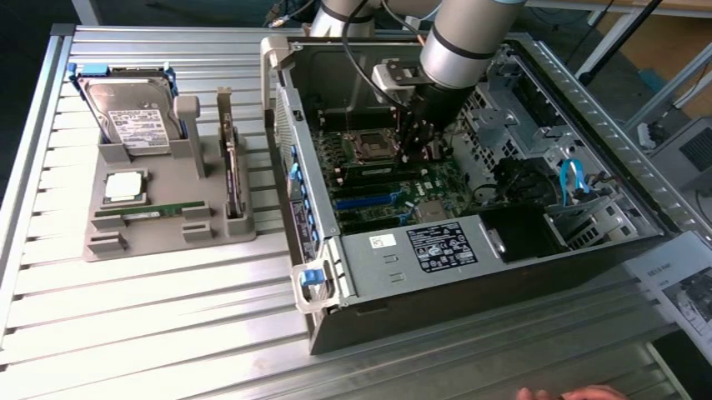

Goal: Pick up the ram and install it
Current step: 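Insert the ram into the slot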

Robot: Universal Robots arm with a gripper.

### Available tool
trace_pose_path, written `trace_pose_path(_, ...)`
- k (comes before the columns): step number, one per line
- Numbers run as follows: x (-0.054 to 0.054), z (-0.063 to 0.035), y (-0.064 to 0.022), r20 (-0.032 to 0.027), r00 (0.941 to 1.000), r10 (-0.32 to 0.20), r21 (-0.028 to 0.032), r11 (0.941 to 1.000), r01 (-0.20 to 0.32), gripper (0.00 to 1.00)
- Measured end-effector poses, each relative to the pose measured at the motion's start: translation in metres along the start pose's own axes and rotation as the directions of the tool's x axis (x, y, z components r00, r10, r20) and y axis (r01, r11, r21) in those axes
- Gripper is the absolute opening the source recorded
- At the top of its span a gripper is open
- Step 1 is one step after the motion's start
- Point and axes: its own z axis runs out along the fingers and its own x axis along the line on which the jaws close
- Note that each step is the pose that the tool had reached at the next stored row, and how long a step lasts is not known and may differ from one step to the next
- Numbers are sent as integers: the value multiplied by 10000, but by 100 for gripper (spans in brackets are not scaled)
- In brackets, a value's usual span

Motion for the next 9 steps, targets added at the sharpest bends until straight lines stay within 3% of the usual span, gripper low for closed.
trace_pose_path(9,0,3,3,-4,10000,-6,13,10000,6,12)
